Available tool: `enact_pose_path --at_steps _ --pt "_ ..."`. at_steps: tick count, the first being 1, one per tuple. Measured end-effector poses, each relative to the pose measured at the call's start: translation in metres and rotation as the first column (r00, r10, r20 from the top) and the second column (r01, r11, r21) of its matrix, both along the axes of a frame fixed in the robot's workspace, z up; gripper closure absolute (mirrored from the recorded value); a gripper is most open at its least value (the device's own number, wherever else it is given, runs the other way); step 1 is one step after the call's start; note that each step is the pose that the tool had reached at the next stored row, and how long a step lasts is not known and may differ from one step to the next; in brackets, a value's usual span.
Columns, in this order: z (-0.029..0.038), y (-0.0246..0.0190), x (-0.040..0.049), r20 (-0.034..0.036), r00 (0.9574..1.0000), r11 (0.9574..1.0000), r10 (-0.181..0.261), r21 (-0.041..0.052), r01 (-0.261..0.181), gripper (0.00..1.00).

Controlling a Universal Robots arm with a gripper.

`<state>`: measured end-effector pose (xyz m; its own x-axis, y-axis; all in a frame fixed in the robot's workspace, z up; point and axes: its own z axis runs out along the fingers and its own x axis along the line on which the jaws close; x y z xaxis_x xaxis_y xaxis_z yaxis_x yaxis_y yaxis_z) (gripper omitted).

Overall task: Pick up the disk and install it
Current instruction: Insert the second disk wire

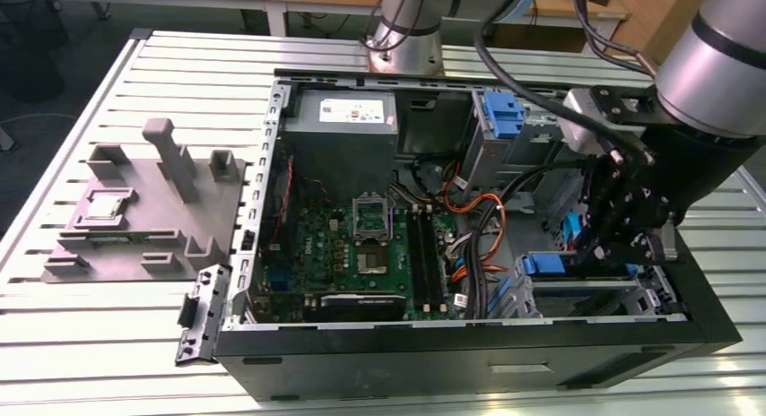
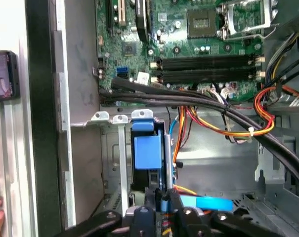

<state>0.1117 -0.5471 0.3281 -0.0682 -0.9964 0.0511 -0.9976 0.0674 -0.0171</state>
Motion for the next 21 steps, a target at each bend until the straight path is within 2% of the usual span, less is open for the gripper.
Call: enact_pose_path --at_steps 1,7,12,14,21 --pt "0.0026 -0.0001 0.0 -0.0003 1.0 1.0 0.0 -0.0014 0.0 0.76" --pt "0.0165 0.0 -0.0001 -0.0019 1.0 1.0 0.0 -0.0019 0.0 0.76" --pt "0.0175 0.0 -0.0001 -0.002 1.0 1.0 0.0 -0.002 0.0 0.78" --pt "0.0176 0.0 -0.0001 -0.002 1.0 1.0 0.0 -0.0018 0.0 0.9" --pt "0.0188 0.0 -0.0001 -0.0021 1.0 1.0 0.0 -0.0019 0.0 0.9"
